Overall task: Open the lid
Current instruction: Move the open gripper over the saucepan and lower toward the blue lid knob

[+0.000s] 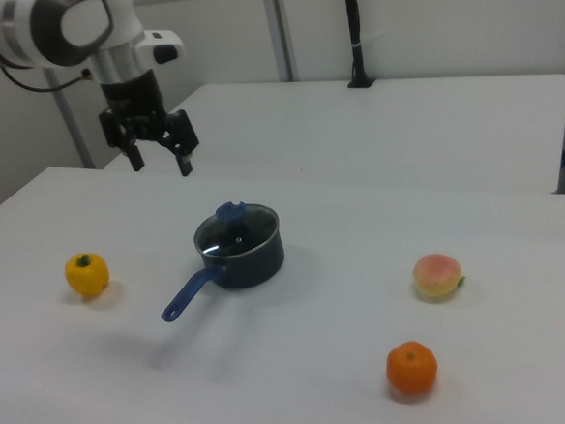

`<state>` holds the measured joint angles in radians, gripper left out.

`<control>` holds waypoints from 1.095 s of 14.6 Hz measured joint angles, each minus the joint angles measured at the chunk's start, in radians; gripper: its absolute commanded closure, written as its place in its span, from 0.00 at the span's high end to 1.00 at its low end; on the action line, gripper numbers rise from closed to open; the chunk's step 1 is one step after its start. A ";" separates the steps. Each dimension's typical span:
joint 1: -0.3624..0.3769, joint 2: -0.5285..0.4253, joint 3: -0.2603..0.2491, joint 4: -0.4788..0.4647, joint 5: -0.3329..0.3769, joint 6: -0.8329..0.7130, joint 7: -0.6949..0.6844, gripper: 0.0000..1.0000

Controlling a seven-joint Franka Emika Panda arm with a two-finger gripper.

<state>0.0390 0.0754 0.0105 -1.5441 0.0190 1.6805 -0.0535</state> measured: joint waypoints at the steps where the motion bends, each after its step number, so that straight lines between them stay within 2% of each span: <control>1: -0.009 0.026 0.000 0.018 0.000 0.025 -0.005 1.00; 7: -0.022 0.133 0.003 0.047 0.000 0.198 -0.014 1.00; 11: -0.023 0.209 0.027 0.047 0.000 0.301 -0.016 1.00; 16: -0.022 0.268 0.040 0.049 0.000 0.356 -0.016 1.00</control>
<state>0.0166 0.3432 0.0509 -1.4954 0.0192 2.0366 -0.0690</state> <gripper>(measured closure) 0.000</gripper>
